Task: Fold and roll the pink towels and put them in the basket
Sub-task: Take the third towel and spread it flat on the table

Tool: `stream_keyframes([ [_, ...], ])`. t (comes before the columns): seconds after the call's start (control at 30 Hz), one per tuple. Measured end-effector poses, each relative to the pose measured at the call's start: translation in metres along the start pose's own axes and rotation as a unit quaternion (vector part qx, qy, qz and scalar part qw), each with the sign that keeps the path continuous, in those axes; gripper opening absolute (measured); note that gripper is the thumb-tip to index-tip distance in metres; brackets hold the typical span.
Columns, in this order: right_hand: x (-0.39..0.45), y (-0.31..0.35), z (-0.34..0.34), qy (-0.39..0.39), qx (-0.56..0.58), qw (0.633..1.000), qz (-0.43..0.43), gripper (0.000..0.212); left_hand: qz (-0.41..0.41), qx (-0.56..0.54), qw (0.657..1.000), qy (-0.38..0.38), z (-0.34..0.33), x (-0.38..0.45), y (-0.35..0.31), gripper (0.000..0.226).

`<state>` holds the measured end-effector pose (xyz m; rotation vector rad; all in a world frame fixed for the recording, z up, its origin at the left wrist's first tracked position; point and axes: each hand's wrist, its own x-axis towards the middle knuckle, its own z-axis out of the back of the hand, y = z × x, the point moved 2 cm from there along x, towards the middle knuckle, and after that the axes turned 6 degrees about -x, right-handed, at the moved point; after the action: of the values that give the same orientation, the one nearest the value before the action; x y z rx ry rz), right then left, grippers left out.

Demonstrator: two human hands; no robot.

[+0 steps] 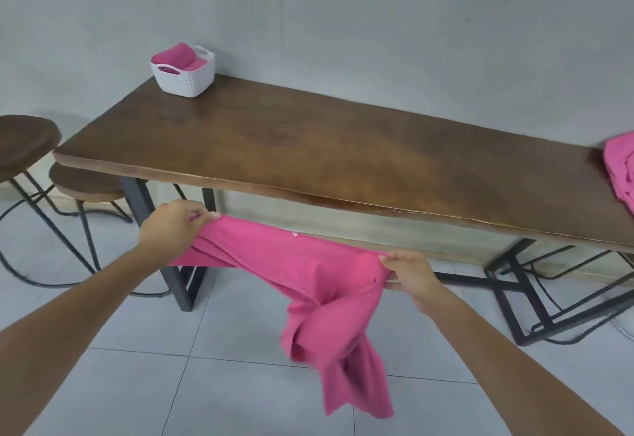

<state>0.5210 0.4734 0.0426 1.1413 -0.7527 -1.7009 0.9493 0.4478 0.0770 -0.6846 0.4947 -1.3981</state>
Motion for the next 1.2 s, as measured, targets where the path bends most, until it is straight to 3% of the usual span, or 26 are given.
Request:
stream_keyframes([
  [0.13, -0.001, -0.016, -0.002, -0.019, 0.004, 1.000, -0.025, 0.020, 0.001, 0.003, 1.000, 0.010, 0.000, -0.003, -0.001, 0.036],
  [0.33, -0.002, -0.020, 0.038, -0.103, -0.121, 0.987, 0.035, 0.028, -0.079, 0.020, 0.995, 0.051, -0.015, -0.007, -0.014, 0.038],
  [0.53, 0.004, -0.002, 0.060, -0.233, 0.068, 0.970, 0.021, 0.028, -0.166, 0.032, 0.985, 0.038, -0.021, -0.006, -0.053, 0.040],
  [0.67, 0.003, 0.002, 0.050, -0.290, 0.118, 0.950, 0.019, 0.026, -0.204, 0.012, 0.979, 0.006, -0.014, 0.000, -0.065, 0.034],
  [0.77, -0.015, 0.007, 0.046, -0.327, 0.053, 0.938, 0.103, 0.024, -0.226, 0.012, 0.974, 0.015, -0.007, 0.007, -0.061, 0.029],
  [0.83, -0.025, 0.002, 0.046, -0.311, -0.033, 0.939, 0.147, 0.025, -0.231, 0.029, 0.972, 0.027, 0.000, 0.012, -0.055, 0.029],
  [1.0, -0.025, -0.027, 0.060, -0.301, -0.214, 0.921, 0.127, 0.049, -0.264, 0.089, 0.956, 0.089, 0.006, 0.009, -0.049, 0.034],
  [1.2, -0.024, -0.047, 0.067, -0.290, -0.289, 0.898, 0.160, 0.055, -0.248, 0.110, 0.957, 0.098, -0.003, 0.009, -0.041, 0.033],
])
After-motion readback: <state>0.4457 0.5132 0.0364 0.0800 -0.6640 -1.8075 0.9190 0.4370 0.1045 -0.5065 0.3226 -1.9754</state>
